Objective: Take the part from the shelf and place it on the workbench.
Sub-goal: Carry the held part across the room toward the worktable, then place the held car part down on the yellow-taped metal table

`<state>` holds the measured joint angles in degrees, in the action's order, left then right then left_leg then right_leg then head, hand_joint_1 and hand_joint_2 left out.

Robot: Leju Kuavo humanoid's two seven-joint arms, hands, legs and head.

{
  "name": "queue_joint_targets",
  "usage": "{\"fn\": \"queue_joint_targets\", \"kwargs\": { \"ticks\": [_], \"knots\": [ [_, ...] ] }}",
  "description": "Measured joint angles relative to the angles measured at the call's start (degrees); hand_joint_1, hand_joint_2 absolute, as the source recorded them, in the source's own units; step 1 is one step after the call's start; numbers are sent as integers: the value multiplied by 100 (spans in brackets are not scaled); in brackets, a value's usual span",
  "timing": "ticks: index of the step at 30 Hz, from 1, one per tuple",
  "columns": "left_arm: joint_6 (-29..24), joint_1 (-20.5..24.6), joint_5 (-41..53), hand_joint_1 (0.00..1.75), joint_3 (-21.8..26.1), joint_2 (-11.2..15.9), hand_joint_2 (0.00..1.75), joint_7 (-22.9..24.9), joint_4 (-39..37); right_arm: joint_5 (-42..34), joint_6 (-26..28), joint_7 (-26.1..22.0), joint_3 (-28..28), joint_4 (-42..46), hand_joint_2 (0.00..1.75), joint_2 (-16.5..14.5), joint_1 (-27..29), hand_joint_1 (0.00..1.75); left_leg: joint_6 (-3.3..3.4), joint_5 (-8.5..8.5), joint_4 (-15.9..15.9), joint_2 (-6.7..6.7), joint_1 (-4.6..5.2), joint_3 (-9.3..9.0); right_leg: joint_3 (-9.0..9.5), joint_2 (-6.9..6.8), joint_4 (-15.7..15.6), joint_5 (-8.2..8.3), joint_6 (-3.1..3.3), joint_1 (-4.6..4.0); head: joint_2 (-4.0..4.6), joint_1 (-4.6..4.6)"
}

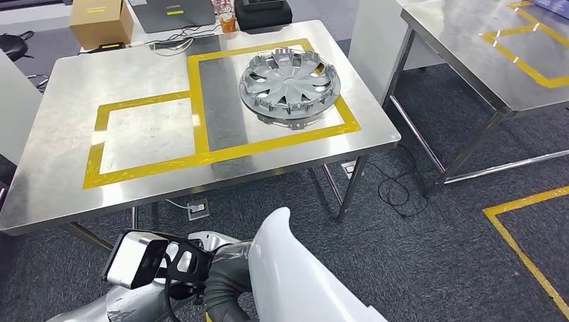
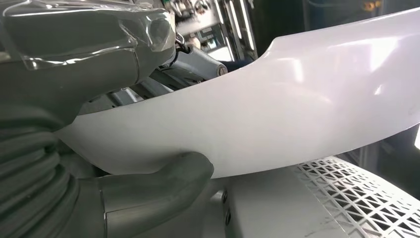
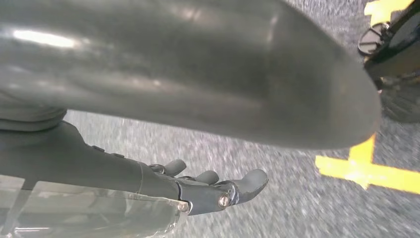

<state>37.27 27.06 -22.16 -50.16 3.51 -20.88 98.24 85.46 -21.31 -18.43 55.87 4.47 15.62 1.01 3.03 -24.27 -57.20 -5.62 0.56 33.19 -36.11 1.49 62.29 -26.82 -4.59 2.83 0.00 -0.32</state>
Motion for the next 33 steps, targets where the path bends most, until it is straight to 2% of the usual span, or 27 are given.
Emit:
{"fn": "queue_joint_targets", "kwargs": {
  "ticks": [1,2,4,5,7,9,10,11,12,13,14,15,17,18,19,20,21,22,24,26,27,28,29,30,31,32,33],
  "knots": [
    [-11,-1,8,175,-1,1,175,6,-2,-1,-1,-1,0,-8,0,8,-6,0,-52,-50,-69,-64,-5,28,103,53,-238,104,12,13,0,8],
    [-20,-4,18,175,0,3,175,11,-3,-2,-1,-1,0,-16,0,13,-19,0,-90,-89,-120,-111,-6,58,152,85,-339,139,60,10,0,14],
    [-31,-10,37,175,10,11,175,18,-3,-2,-3,-1,-1,-25,0,20,-47,0,-127,-124,-155,-177,-26,87,168,2,-319,121,212,-20,0,11],
    [-35,-13,42,175,15,16,175,18,-3,-1,-3,0,-1,-26,0,20,-56,0,-144,-141,-176,-140,-37,100,180,-40,-323,116,256,-26,0,8],
    [-42,-12,47,175,22,18,175,18,-2,-1,-3,-1,-1,-28,0,20,-50,0,-198,-300,-472,134,-52,243,217,-133,-332,95,334,-28,0,-14],
    [-46,-16,49,175,24,20,175,18,-1,-2,-2,-2,-1,-32,0,23,-30,0,-240,-611,-1202,450,-65,636,245,-241,-332,60,389,-58,0,-37],
    [-46,-24,49,175,24,23,175,18,-1,-2,-2,-2,-1,-33,0,23,-20,0,-246,-732,-1576,511,-74,857,252,-305,-331,43,402,-74,0,-36],
    [-46,-32,50,175,23,27,175,18,-1,-1,-2,-2,-1,-34,0,23,-15,0,-241,-765,-1800,534,-77,1010,261,-372,-331,25,411,-89,0,-39],
    [-46,-39,50,175,23,32,175,18,-1,-1,-2,-2,-2,-35,0,22,-15,0,-222,-690,-1805,545,-72,1047,277,-439,-331,6,417,-108,0,-39],
    [-46,-41,49,175,25,34,175,18,-1,-1,-2,-2,-2,-35,0,21,-16,0,-180,-524,-1583,566,-59,959,305,-508,-333,-16,420,-131,0,-39],
    [-46,-41,49,175,27,37,175,18,4,-1,-1,-2,-2,-36,0,21,-17,0,-106,-312,-1191,640,-26,769,342,-578,-336,-40,426,-156,0,-39],
    [-46,-41,48,175,33,38,175,17,13,-1,-1,-2,-2,-42,0,10,-17,0,-7,-162,-788,811,32,561,383,-647,-342,-66,426,-175,0,-30],
    [-46,-33,49,175,43,33,175,17,37,-2,2,-1,-2,-52,0,3,-16,0,145,-50,-275,1104,145,299,435,-787,-361,-108,401,-196,0,-13],
    [-47,-33,50,175,50,31,175,17,47,-2,4,-1,-2,-58,0,0,-20,0,176,-79,-215,1154,182,275,453,-868,-375,-123,377,-193,0,-5],
    [-50,-33,54,175,58,30,175,18,55,-5,9,-1,-2,-60,0,8,-27,0,181,-75,-175,1082,193,266,478,-951,-399,-132,353,-198,0,-8],
    [-57,-45,60,175,72,32,175,18,65,-20,26,-1,-3,-62,0,7,-37,0,183,-44,-106,996,176,215,499,-968,-405,-147,332,-190,-1,-7],
    [-66,-53,66,175,88,32,175,17,75,-50,55,-1,-4,-63,0,6,-41,0,186,-7,-24,918,151,149,500,-861,-364,-180,324,-181,-1,-6],
    [-79,-58,76,175,102,27,175,16,85,-89,93,-2,-3,-64,0,7,-38,0,189,31,55,849,123,80,449,-681,-227,-246,326,-175,-1,-6],
    [-99,-76,99,175,116,16,175,18,93,-152,157,1,0,-63,0,27,-14,0,182,64,124,729,92,6,141,-288,364,-477,341,-152,0,6],
    [-110,-113,116,175,117,13,175,23,93,-166,174,4,2,-63,0,49,14,0,169,46,115,602,86,-1,-263,-184,992,-649,309,-140,0,22],
    [-113,-128,118,175,116,14,175,25,93,-166,175,5,2,-63,0,55,24,0,156,29,106,541,82,-8,-363,-177,1067,-614,260,-126,0,21],
    [-114,-137,117,175,117,14,175,25,93,-166,175,5,2,-63,0,59,30,0,134,5,88,487,74,-22,-347,-177,913,-477,190,-106,0,22],
    [-114,-139,117,175,116,14,175,25,93,-168,175,5,2,-63,0,68,32,0,103,-32,55,446,59,-38,-213,-177,538,-263,110,-78,0,21],
    [-114,-144,117,175,117,14,175,26,93,-171,175,5,2,-64,0,73,28,0,60,-79,14,415,50,-51,-69,-173,173,-74,60,-63,0,23],
    [-114,-145,117,175,117,14,175,29,95,-177,175,6,3,-63,0,82,25,0,15,-132,-47,396,49,-50,69,-164,-139,61,48,-58,0,29],
    [-114,-146,117,175,117,13,175,33,99,-186,173,7,3,-64,0,84,19,0,-23,-176,-95,382,51,-41,148,-154,-306,124,83,-66,-1,34],
    [-114,-148,117,175,119,13,175,37,104,-193,172,8,4,-64,0,81,15,0,-51,-205,-126,373,57,-30,164,-145,-323,115,147,-87,-1,34]
  ]
}}
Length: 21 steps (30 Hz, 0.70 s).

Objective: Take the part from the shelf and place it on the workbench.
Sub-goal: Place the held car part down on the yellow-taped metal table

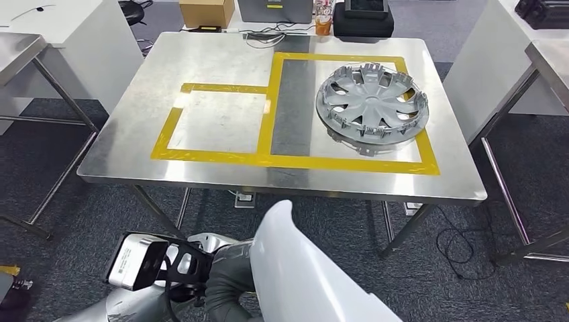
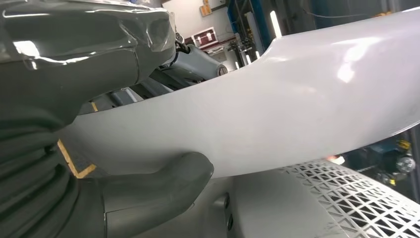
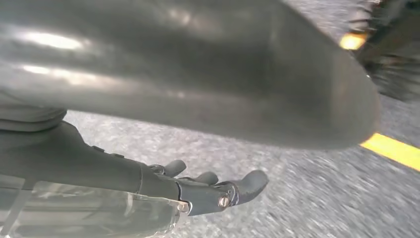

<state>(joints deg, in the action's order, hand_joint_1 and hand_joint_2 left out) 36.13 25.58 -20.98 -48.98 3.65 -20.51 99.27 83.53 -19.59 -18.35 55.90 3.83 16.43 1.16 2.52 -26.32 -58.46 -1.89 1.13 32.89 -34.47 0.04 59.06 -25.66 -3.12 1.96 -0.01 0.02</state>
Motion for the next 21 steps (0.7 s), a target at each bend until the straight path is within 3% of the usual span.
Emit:
{"fn": "queue_joint_targets", "kwargs": {
  "ticks": [2,4,6,8,9,10,11,13,15,17,19,21],
  "knots": [
    [0,-2,0,175,1,3,175,7,8,-10,-3,1,1,-1,0,-6,-1,0,-25,-35,-26,-8,-9,11,17,4,-1,-20,105,-10,-1,-8],
    [0,2,-1,175,2,6,175,10,17,-16,3,3,2,-2,0,-12,4,0,-78,-133,-155,23,-35,63,52,4,-4,-50,167,2,0,-24],
    [0,9,-3,175,2,9,175,14,32,-29,22,4,3,-2,0,-13,6,0,-152,-364,-676,86,-70,332,98,4,-9,-82,213,2,1,-47],
    [0,4,-7,175,1,18,175,20,37,-39,42,4,3,-2,0,-11,8,0,-180,-569,-1403,137,-94,772,126,2,-8,-113,249,-18,1,-61],
    [1,0,-8,175,0,26,175,22,37,-39,48,4,3,-2,0,-10,9,0,-166,-555,-1598,150,-95,930,143,1,-8,-132,264,-37,1,-62],
    [1,-4,-9,175,0,33,175,25,38,-39,53,1,3,-2,0,-10,10,0,-130,-435,-1583,157,-86,984,169,1,-9,-152,278,-64,1,-62],
    [2,-3,-11,175,1,38,175,25,40,-39,57,-3,3,-2,0,-9,10,0,-62,-219,-1340,158,-63,918,205,2,-13,-174,290,-98,1,-63],
    [4,9,-15,175,4,43,175,25,56,-39,68,-17,3,-11,0,-31,8,0,169,189,-592,176,32,614,272,1,-30,-219,306,-144,1,-39],
    [9,28,-18,175,7,41,175,25,78,-42,82,-29,3,-26,0,-43,-2,0,330,287,-147,202,122,415,290,-10,-55,-242,285,-129,1,-13],
    [9,36,-16,175,9,40,175,25,95,-44,102,-42,2,-39,0,-35,-24,0,354,250,-11,191,155,337,315,-33,-114,-246,232,-107,0,-28],
    [3,33,-13,175,12,39,175,26,120,-41,123,-56,-1,-52,0,-44,-36,0,339,304,225,172,117,138,335,-42,-79,-269,212,-120,-1,-33],
    [0,39,-10,175,8,33,175,27,136,-39,145,-66,-2,-58,0,-33,-31,0,307,352,421,171,66,-53,114,-22,363,-411,212,-126,0,-20]
  ]
}}
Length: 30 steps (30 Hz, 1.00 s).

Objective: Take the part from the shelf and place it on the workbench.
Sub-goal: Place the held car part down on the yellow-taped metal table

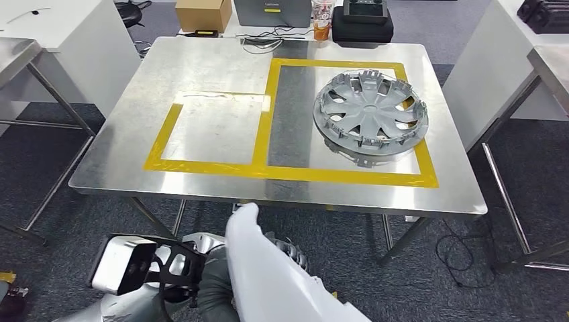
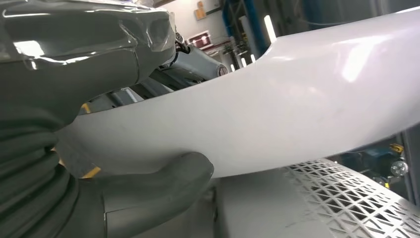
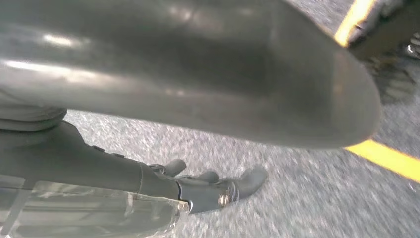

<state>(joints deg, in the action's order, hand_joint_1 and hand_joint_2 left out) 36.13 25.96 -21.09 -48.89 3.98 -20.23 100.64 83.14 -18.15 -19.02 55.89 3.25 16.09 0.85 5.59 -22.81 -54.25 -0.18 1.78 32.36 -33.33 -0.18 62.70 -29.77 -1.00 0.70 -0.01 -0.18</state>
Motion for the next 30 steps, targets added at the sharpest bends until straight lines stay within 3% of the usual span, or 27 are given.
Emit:
{"fn": "queue_joint_targets", "kwargs": {
  "ticks": [2,3,4,6,7,8,9,11,14,15,17,18,19,20,22,23,25,28,30],
  "knots": [
    [0,-13,5,175,-10,1,175,4,-2,0,11,-4,0,0,0,32,3,0,-28,-33,15,-4,-10,-45,-459,13,697,-196,-35,33,1,3],
    [0,-27,9,175,-14,3,175,7,-3,0,10,-5,0,0,0,44,6,0,-52,-66,-3,-13,-18,-53,-646,13,914,-218,-81,62,1,7],
    [0,-37,10,175,-16,4,175,8,-3,2,6,-7,0,-1,0,50,11,0,-80,-106,-33,-26,-31,-64,-721,12,912,-138,-153,95,1,6],
    [1,-38,10,175,-17,4,175,8,-2,3,1,-10,0,-1,0,62,19,0,-161,-225,-153,-51,-73,-89,-530,6,293,248,-340,170,1,9],
    [1,-40,10,175,-16,5,175,8,-1,4,0,-10,0,-4,0,53,18,0,-217,-299,-226,-58,-78,-86,-393,4,-30,414,-399,189,1,21],
    [2,-39,10,175,-16,3,175,9,1,0,-1,-12,1,-7,0,60,11,0,-264,-376,-308,-60,-80,-65,-281,8,-263,501,-388,195,0,29],
    [2,-37,9,175,-14,4,175,9,4,-1,-3,-12,1,-11,0,59,2,0,-301,-441,-367,-59,-74,-43,-229,12,-358,514,-328,189,0,34],
    [2,-29,6,175,-11,4,175,9,12,-1,-8,-13,1,-20,0,63,-8,0,-333,-521,-421,-59,-74,-20,-207,25,-340,444,-156,164,0,9],
    [2,-22,3,175,-7,6,175,8,20,2,-10,-13,0,-28,0,44,-2,0,-402,-694,-680,-44,-112,60,-138,26,-342,383,-38,177,-1,-21],
    [2,-21,3,175,-5,7,175,8,22,2,-10,-13,0,-28,0,48,0,0,-439,-831,-974,-32,-126,208,-106,26,-344,361,-9,177,-1,-27],
    [2,-27,3,175,-5,13,175,8,26,2,-10,-13,0,-28,0,55,2,0,-483,-1125,-1792,-12,-151,696,-54,26,-342,307,31,160,-1,-32],
    [2,-34,4,175,-6,16,175,8,26,2,-10,-13,0,-28,0,56,3,0,-483,-1173,-2096,-5,-159,916,-26,27,-342,279,41,145,-1,-32],
    [2,-37,4,175,-7,19,175,8,26,2,-10,-13,0,-29,0,57,5,0,-464,-1098,-2194,-2,-161,1040,11,29,-342,248,44,126,-1,-32],
    [2,-38,4,175,-6,20,175,7,26,2,-10,-13,0,-29,0,58,6,0,-423,-899,-2038,0,-153,1035,61,33,-345,214,47,101,-1,-33],
    [2,-30,4,175,-5,20,175,7,31,2,-10,-13,0,-36,0,44,7,0,-238,-347,-1246,0,-86,764,164,43,-362,148,56,61,0,-27],
    [2,-25,3,175,-3,19,175,7,35,2,-10,-13,1,-42,0,33,2,0,-134,-165,-882,12,-42,616,208,47,-380,120,53,40,0,-8],
    [1,-9,3,175,-1,18,175,7,43,1,-9,-15,1,-54,0,15,-10,0,-10,-63,-528,30,40,472,239,44,-415,87,27,54,1,18],
    [1,-4,4,175,7,8,175,7,63,0,-9,-20,0,-56,0,28,-22,0,-6,-60,-295,20,41,288,305,17,-473,48,-25,49,0,15],
    [0,8,2,175,5,-13,175,7,81,-5,-1,-22,0,-57,0,33,-22,0,-19,-25,-61,19,-4,54,192,15,-181,-68,-15,27,0,21]
  ]
}}
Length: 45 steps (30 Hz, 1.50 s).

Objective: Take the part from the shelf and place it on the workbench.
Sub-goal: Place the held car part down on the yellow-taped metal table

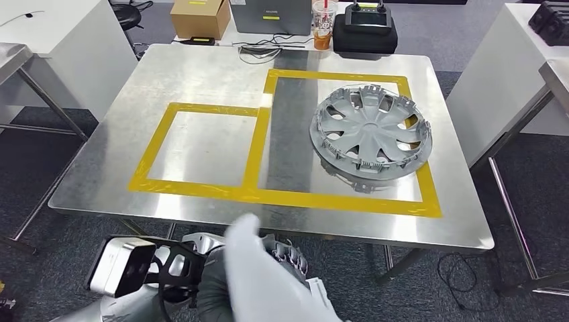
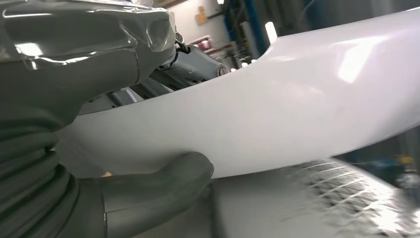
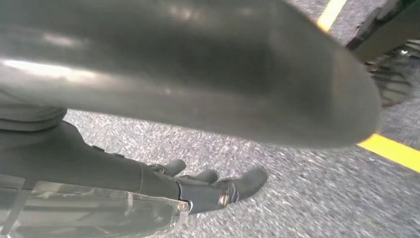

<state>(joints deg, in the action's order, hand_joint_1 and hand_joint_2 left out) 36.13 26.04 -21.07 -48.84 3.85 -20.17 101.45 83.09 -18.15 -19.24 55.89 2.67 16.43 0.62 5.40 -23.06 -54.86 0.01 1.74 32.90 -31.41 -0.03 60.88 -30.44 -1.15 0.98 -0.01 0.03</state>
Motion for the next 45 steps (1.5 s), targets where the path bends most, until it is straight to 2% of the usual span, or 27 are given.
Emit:
{"fn": "queue_joint_targets", "kwargs": {
  "ticks": [2,4,5,7,8,10,12,14,16,18,19,20,21,23,25,28,30,33,34,35,36,37,38,39,40,42,45],
  "knots": [
    [-1,4,9,175,-14,-13,175,11,0,-8,17,-2,0,-1,0,22,-2,0,-21,-35,55,-3,-13,-89,-434,5,708,-210,5,23,1,4],
    [-4,-12,21,175,-26,-17,175,25,-2,-10,25,-2,0,-1,0,38,2,0,-59,-108,35,-23,-21,-129,-829,3,1166,-252,-71,61,1,7],
    [-6,-16,24,175,-29,-18,175,28,-3,-11,25,-2,0,-1,0,44,7,0,-86,-154,14,-35,-29,-159,-868,1,1083,-125,-147,86,1,7],
    [-13,-16,29,175,-28,-18,175,28,-3,-18,25,-6,0,-1,0,54,15,0,-165,-290,-89,-49,-53,-220,-638,-10,383,310,-319,151,1,8],
    [-16,-15,39,175,-27,-17,175,28,-2,-23,26,-10,-1,-4,0,53,13,0,-213,-374,-167,-50,-52,-218,-498,-10,51,470,-357,167,1,18],
    [-24,-14,61,175,-21,-20,175,30,7,-31,27,-20,-2,-14,0,52,-2,0,-278,-497,-290,-45,-36,-178,-375,-2,-200,537,-274,161,0,16],
    [-26,-13,71,175,-15,-21,175,31,16,-31,27,-26,-2,-21,0,46,-6,0,-301,-551,-325,-43,-39,-167,-363,12,-178,482,-149,149,-1,-13],
    [-26,-9,73,175,-12,-18,175,29,23,-30,27,-26,-2,-23,0,39,0,0,-355,-645,-459,-38,-67,-132,-326,17,-184,445,-80,162,-1,-38],
    [-26,-5,75,175,-8,-16,175,28,31,-30,27,-26,-2,-23,0,43,-4,0,-435,-903,-1025,-34,-109,159,-281,20,-189,407,-12,168,-1,-47],
    [-26,-13,76,175,-8,-8,175,28,32,-30,27,-27,-2,-23,0,46,-5,0,-480,-1163,-1815,-33,-153,646,-243,20,-189,363,24,163,-1,-49],
    [-26,-18,77,175,-9,-2,175,28,32,-30,27,-27,-2,-24,0,46,-4,0,-484,-1163,-2035,-32,-169,822,-217,21,-188,340,28,160,-1,-50],
    [-26,-21,77,175,-9,3,175,28,32,-30,27,-27,-2,-25,0,47,-2,0,-474,-1039,-2036,-32,-177,893,-182,25,-189,314,26,154,-1,-51],
    [-27,-20,77,175,-9,8,175,28,32,-30,27,-27,-2,-24,0,48,-2,0,-447,-805,-1801,-32,-179,843,-136,30,-191,287,22,146,-1,-51],
    [-29,-10,77,175,-5,11,175,28,33,-30,27,-27,-2,-26,0,39,-5,0,-339,-295,-1002,-33,-153,543,-52,43,-204,238,13,139,-1,-41],
    [-32,3,77,175,-3,13,175,28,37,-32,27,-28,-2,-28,0,27,-17,0,-239,-108,-496,-23,-103,350,-35,51,-225,212,-22,138,-1,-35],
    [-34,3,78,175,1,13,175,28,51,-31,26,-32,-4,-32,0,19,-27,0,-207,-129,-323,-22,-78,267,-18,35,-274,196,-113,138,-2,-48],
    [-35,7,83,175,2,5,175,26,68,-31,25,-38,-5,-33,0,27,-30,0,-193,-88,-153,-21,-100,108,-80,17,-101,119,-125,120,-1,-40],
    [-36,2,105,175,-9,-6,175,25,74,-34,27,-43,-5,-33,0,52,-33,0,-156,-95,-75,-14,-79,-3,-673,10,915,-222,-78,103,-1,-24],
    [-40,-10,112,175,-12,-7,175,26,73,-36,28,-43,-5,-33,0,54,-30,0,-147,-111,-79,-22,-71,-11,-874,10,1197,-281,-90,101,0,-21],
    [-48,-20,113,175,-13,-8,175,26,73,-39,31,-43,-5,-33,0,53,-23,0,-145,-130,-85,-33,-65,-22,-972,9,1269,-241,-127,102,0,-22],
    [-57,-25,108,175,-12,-9,175,26,73,-46,37,-42,-6,-33,0,54,-18,0,-151,-156,-100,-47,-64,-39,-938,7,1086,-96,-182,107,0,-21],
    [-68,-28,95,175,-10,-12,175,26,73,-54,49,-42,-7,-33,0,58,-13,0,-166,-192,-128,-59,-64,-58,-796,3,707,113,-241,115,0,-20],
    [-76,-30,79,175,-7,-16,175,26,73,-62,64,-41,-7,-33,0,64,-11,0,-189,-236,-170,-67,-63,-68,-632,-3,302,312,-270,121,-1,-18],
    [-82,-32,60,175,-3,-19,175,26,74,-68,79,-41,-7,-33,0,72,-13,0,-220,-285,-224,-72,-51,-66,-489,-4,-21,459,-259,119,-1,-18],
    [-98,-37,56,175,5,-21,175,20,76,-70,91,-42,-7,-33,0,75,-17,0,-248,-325,-268,-74,-39,-59,-404,-4,-199,531,-219,111,0,-21],
    [-330,-79,322,175,66,20,175,-50,118,-88,104,-45,-8,-34,0,63,-23,0,-292,-373,-305,-73,-21,-47,-365,4,-241,539,-115,84,0,-24],
    [-1135,-247,1911,175,450,291,175,-345,362,-164,139,-75,-12,-43,0,15,-5,0,-383,-532,-481,-54,-52,13,-325,16,-253,519,-4,124,-1,-39]
  ]
}}
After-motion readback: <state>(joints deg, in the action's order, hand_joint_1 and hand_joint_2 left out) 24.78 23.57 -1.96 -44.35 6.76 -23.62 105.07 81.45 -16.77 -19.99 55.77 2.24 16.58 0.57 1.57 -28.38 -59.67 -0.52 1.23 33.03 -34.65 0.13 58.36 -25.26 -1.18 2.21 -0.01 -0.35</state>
